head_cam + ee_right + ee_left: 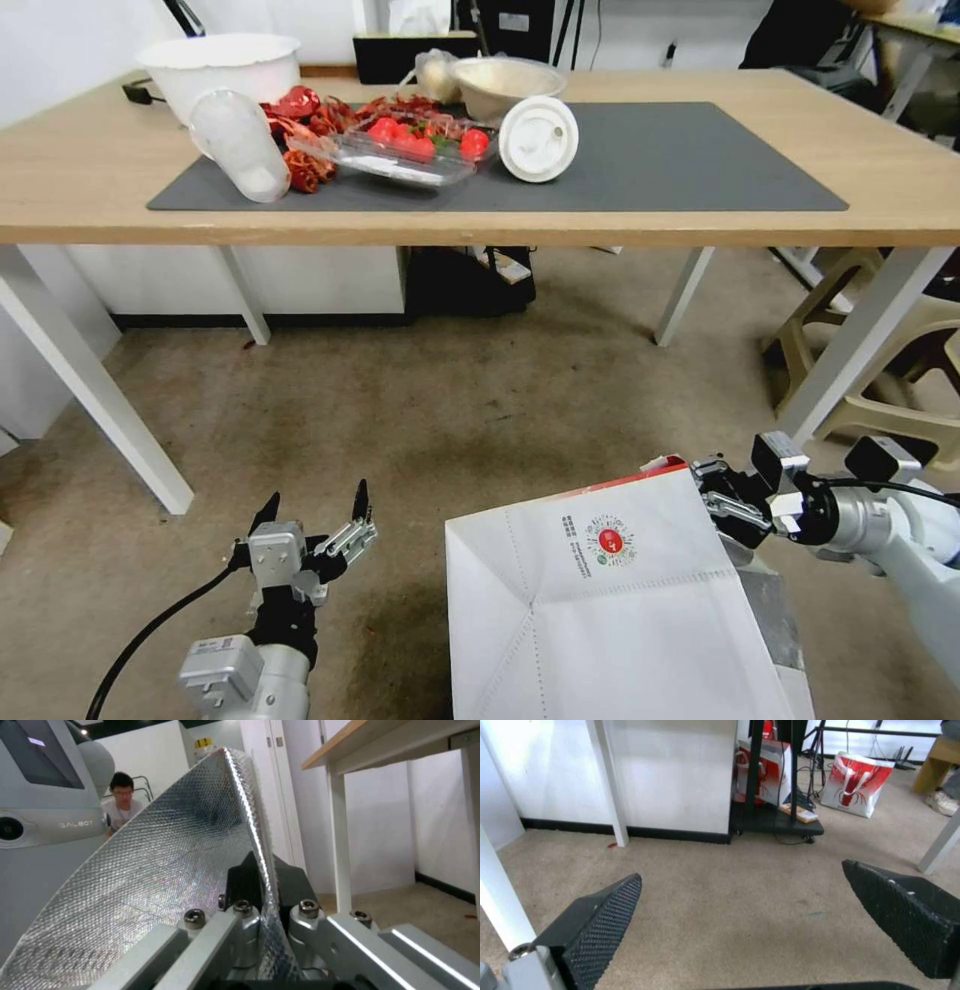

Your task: Pick up the food delivery bag from the floor and place it on the table.

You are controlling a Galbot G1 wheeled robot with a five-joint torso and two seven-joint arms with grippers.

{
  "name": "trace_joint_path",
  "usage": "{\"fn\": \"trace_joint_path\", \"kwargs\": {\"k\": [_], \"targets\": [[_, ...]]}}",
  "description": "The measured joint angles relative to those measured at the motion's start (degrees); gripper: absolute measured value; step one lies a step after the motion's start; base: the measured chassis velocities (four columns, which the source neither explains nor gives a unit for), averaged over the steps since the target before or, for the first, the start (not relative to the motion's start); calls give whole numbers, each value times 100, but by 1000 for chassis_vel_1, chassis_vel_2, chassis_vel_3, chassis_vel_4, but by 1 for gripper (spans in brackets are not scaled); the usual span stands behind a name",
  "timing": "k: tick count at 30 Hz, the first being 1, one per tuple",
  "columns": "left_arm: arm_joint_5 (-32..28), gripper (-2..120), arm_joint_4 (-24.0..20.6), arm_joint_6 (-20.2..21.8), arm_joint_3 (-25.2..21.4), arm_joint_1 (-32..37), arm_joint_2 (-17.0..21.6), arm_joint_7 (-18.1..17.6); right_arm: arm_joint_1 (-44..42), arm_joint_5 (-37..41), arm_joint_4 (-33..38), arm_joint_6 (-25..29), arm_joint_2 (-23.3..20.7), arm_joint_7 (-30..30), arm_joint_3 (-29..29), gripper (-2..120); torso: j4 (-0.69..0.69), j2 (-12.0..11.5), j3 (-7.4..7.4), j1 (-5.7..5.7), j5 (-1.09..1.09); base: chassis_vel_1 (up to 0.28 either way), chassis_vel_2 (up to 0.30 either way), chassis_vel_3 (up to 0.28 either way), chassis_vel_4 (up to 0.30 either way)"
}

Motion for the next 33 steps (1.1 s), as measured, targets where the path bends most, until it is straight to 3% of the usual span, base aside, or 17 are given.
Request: {"fn": "trace_joint_path", "kwargs": {"k": [33], "targets": [[50,100,19,-15,-13,-9,-34,32,40,-19,-29,15,-22,1,-14,0,0,770,580,191,0,0,0,0,0]]}}
